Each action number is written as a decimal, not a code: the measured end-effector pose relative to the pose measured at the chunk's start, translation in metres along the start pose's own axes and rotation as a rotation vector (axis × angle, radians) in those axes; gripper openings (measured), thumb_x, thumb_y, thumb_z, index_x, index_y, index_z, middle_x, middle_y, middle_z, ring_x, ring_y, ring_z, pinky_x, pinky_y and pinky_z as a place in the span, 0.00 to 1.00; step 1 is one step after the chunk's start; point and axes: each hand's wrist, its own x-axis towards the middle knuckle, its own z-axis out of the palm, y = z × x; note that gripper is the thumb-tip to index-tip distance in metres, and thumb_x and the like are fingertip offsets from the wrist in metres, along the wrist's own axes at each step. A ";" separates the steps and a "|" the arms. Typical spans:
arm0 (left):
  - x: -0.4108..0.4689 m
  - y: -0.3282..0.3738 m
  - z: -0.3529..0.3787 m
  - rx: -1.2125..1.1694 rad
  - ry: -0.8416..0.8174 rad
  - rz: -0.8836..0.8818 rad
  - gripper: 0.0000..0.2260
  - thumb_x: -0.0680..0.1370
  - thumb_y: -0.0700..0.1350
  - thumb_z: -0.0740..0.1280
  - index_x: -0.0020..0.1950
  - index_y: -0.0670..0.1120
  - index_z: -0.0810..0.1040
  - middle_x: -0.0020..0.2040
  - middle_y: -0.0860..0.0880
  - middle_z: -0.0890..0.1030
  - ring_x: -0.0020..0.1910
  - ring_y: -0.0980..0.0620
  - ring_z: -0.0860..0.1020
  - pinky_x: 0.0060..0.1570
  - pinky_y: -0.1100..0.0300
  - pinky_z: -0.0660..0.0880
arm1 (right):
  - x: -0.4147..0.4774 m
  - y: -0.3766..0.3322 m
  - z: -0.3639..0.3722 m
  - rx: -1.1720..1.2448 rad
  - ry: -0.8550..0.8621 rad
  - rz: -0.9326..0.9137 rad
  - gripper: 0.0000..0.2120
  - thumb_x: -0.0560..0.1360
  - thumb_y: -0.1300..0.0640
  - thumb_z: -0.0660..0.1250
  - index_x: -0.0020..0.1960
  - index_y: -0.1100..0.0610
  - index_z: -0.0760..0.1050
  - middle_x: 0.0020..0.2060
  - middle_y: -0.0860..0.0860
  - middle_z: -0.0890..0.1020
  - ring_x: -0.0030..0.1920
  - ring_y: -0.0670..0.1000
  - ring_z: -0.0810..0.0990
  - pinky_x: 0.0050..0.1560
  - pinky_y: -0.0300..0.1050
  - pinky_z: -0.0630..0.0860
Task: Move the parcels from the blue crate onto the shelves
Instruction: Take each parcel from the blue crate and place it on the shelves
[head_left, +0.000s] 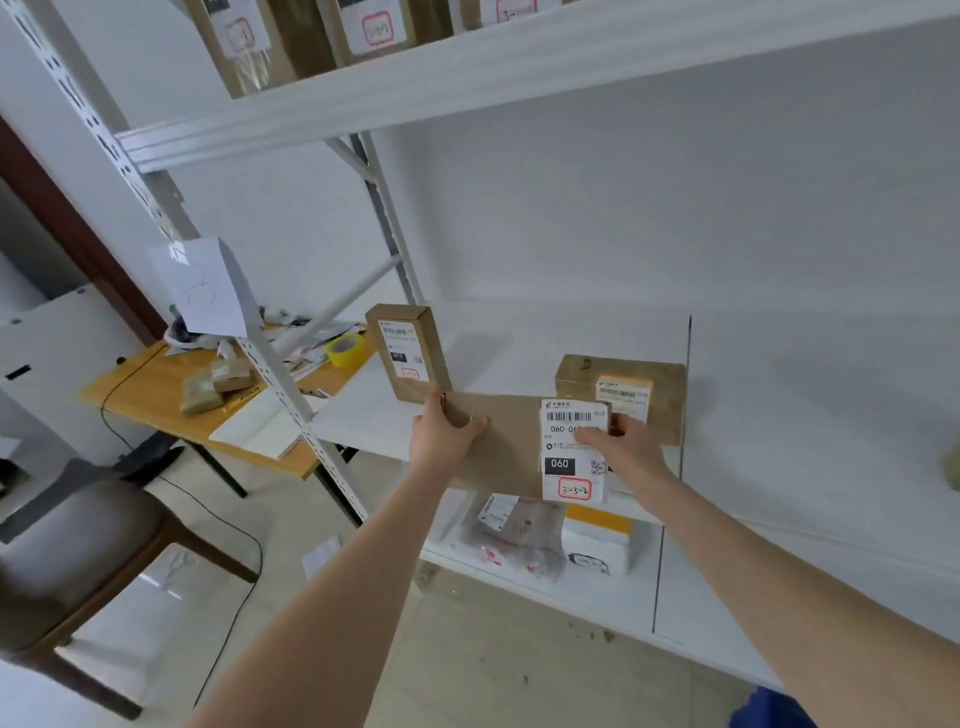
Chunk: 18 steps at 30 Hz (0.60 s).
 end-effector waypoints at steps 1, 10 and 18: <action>0.011 -0.006 -0.004 0.000 0.001 0.001 0.36 0.72 0.53 0.72 0.76 0.52 0.57 0.65 0.44 0.71 0.63 0.42 0.73 0.60 0.48 0.73 | 0.007 -0.002 0.009 -0.030 0.006 -0.004 0.09 0.69 0.51 0.74 0.48 0.47 0.77 0.45 0.45 0.84 0.48 0.50 0.83 0.55 0.56 0.78; 0.100 -0.036 -0.022 0.027 -0.011 0.088 0.27 0.72 0.44 0.73 0.69 0.48 0.68 0.60 0.48 0.76 0.59 0.46 0.75 0.55 0.53 0.73 | 0.045 -0.018 0.069 -0.238 0.158 -0.112 0.33 0.69 0.52 0.75 0.71 0.50 0.66 0.50 0.45 0.81 0.49 0.49 0.80 0.55 0.52 0.77; 0.166 -0.055 -0.018 -0.050 -0.141 0.187 0.19 0.75 0.43 0.69 0.66 0.48 0.72 0.56 0.49 0.79 0.50 0.51 0.76 0.46 0.63 0.69 | 0.071 -0.009 0.108 -0.391 0.386 -0.069 0.33 0.74 0.52 0.70 0.75 0.49 0.60 0.55 0.51 0.81 0.54 0.56 0.80 0.54 0.58 0.77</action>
